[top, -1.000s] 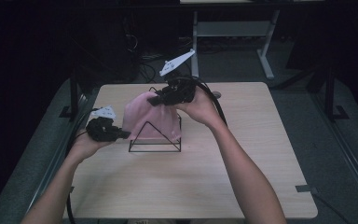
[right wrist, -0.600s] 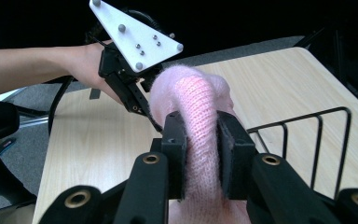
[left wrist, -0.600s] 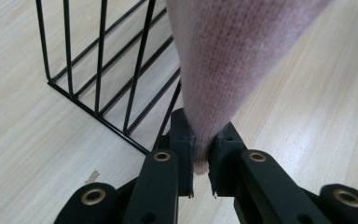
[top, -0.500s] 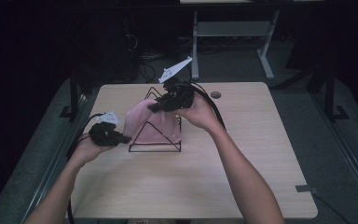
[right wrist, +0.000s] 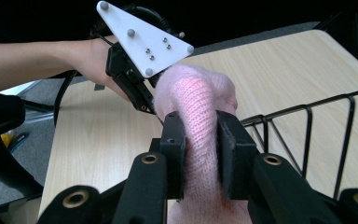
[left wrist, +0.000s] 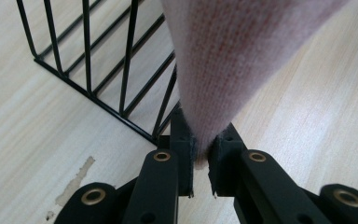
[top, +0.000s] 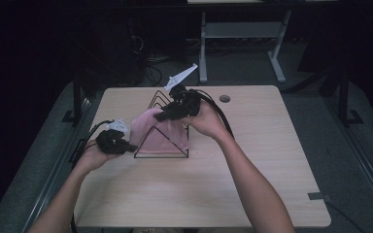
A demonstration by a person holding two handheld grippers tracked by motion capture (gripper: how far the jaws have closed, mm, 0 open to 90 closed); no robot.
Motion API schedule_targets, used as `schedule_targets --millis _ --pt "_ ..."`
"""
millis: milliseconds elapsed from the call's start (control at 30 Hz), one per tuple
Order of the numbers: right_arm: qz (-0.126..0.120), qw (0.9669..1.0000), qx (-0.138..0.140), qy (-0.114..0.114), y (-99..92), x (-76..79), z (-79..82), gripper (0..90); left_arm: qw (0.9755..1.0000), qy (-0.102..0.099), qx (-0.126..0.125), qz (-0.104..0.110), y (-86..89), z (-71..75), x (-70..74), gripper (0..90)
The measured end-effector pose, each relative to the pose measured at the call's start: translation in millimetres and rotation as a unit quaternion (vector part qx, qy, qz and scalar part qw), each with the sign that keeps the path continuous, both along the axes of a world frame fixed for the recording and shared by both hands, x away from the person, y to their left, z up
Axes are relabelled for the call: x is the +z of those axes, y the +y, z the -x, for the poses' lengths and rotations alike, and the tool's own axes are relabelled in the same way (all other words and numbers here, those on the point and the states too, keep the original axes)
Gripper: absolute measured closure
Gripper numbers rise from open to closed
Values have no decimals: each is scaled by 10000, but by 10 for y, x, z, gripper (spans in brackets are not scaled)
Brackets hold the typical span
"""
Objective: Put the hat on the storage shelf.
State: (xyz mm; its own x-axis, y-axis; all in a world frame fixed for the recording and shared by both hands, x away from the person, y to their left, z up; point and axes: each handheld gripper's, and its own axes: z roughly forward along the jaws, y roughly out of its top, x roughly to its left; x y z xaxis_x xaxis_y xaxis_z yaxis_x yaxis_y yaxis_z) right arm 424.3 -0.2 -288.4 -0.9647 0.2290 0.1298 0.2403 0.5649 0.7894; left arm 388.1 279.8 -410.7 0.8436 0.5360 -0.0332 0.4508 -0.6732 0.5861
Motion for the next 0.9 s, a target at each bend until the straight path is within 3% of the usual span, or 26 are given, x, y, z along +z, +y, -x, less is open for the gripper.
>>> schedule_targets --millis 300,467,700,900 --pt "46 9999 37 95 41 -104 7 726 9999 112 29 3 45 2 -100 814" --pt "148 9997 81 153 71 -152 13 717 9997 105 -10 -208 32 2 -134 815" --pt "83 9997 62 234 71 -250 15 698 9995 200 53 -248 63 5 -216 816" --pt "-25 9996 45 276 42 -286 13 675 9995 162 76 -256 62 -2 -222 816"
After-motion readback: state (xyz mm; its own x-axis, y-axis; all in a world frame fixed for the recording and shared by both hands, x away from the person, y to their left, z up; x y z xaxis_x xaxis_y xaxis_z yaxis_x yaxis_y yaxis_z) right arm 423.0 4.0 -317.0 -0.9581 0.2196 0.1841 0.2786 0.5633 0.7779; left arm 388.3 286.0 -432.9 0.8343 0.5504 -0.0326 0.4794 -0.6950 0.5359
